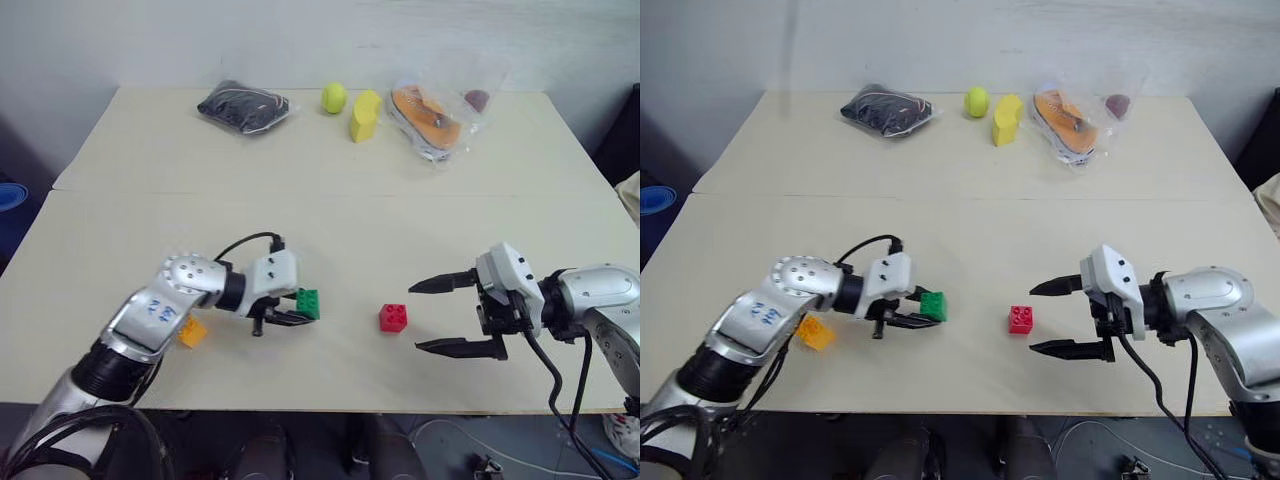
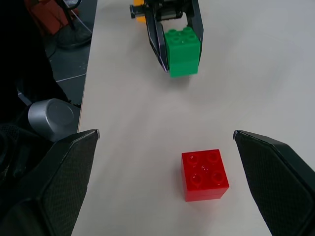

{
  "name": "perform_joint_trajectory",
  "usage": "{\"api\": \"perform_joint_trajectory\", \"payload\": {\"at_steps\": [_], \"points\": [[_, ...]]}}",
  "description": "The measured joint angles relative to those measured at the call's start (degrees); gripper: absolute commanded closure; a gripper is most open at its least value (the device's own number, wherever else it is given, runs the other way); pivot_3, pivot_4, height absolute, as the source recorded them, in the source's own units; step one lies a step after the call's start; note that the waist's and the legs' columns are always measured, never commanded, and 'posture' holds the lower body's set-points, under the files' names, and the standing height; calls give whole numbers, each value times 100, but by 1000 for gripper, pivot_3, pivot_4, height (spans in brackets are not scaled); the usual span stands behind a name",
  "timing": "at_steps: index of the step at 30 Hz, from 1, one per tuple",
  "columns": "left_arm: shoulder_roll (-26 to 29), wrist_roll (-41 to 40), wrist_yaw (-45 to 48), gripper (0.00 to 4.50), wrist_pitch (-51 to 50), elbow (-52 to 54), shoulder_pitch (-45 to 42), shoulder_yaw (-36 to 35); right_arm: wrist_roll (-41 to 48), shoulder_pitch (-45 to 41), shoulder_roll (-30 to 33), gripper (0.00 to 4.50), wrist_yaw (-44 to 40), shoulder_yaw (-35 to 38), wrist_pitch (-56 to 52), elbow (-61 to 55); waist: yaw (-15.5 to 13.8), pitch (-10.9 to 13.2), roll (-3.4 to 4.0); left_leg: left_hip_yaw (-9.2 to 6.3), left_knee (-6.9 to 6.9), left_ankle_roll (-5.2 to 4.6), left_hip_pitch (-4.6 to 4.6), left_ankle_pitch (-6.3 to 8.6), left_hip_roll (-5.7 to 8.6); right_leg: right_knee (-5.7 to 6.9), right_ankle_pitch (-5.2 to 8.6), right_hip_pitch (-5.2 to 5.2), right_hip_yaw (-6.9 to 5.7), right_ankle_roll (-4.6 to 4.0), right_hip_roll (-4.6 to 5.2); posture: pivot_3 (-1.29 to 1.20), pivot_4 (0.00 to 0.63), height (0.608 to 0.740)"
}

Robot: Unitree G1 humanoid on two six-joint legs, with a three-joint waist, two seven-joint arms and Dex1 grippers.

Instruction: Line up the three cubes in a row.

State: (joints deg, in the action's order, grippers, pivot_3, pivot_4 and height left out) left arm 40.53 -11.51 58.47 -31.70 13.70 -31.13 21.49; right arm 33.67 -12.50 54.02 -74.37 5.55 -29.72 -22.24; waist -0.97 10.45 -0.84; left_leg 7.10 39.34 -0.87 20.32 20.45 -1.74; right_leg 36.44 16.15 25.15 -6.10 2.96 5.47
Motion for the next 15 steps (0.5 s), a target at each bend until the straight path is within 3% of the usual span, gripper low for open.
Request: {"api": "perform_joint_trajectory", "payload": {"at_steps": [15], "points": [[-227,613,487,2996,834,-711,-48,334,33,322,1,0,215,166,-38,-104,-40,0,0,-11,16,-5,5,0,0,1,0,-5,-8,0,3,0,150,740]]}}
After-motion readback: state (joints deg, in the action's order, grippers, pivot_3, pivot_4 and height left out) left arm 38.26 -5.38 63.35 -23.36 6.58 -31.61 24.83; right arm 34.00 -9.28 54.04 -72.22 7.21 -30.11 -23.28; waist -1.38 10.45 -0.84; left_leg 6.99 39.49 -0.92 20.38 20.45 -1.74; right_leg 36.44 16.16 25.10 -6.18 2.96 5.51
